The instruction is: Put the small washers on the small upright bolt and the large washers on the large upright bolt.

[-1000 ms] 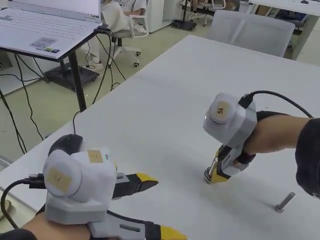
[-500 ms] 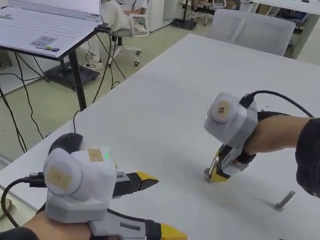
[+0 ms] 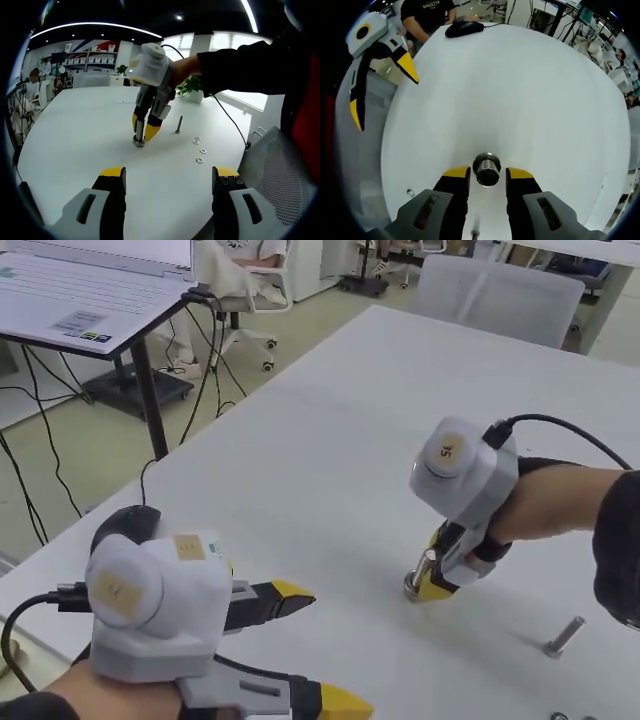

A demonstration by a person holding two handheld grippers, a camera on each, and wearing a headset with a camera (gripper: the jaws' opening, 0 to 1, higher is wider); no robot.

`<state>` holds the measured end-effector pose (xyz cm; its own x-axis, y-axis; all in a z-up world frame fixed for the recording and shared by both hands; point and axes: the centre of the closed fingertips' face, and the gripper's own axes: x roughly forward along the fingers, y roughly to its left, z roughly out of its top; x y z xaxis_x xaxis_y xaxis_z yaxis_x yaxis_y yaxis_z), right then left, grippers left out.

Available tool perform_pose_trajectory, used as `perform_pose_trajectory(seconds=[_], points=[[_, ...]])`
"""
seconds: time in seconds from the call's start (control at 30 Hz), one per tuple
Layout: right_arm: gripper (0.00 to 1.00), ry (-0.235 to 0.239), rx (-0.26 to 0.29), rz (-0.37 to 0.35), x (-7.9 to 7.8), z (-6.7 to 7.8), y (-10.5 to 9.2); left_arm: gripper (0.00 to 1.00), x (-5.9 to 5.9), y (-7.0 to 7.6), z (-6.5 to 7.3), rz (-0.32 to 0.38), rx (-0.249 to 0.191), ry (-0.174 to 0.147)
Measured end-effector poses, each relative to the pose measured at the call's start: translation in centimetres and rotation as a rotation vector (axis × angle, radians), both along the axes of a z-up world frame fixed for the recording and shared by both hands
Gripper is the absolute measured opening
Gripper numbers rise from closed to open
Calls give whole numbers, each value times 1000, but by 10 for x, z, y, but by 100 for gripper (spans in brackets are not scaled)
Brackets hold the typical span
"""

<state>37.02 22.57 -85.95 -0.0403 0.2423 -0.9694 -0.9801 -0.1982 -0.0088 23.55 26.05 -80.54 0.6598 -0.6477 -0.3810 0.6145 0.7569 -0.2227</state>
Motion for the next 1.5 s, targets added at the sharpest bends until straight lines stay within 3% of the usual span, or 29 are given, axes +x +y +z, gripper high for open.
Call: perform_pose_trajectory(seconds=[1.13, 1.5], points=[[34, -14, 77, -66, -2, 25, -25, 69, 12, -16, 8, -69, 15, -15], [34, -14, 119, -108, -11, 33, -37, 69, 13, -20, 12, -89, 20, -22]])
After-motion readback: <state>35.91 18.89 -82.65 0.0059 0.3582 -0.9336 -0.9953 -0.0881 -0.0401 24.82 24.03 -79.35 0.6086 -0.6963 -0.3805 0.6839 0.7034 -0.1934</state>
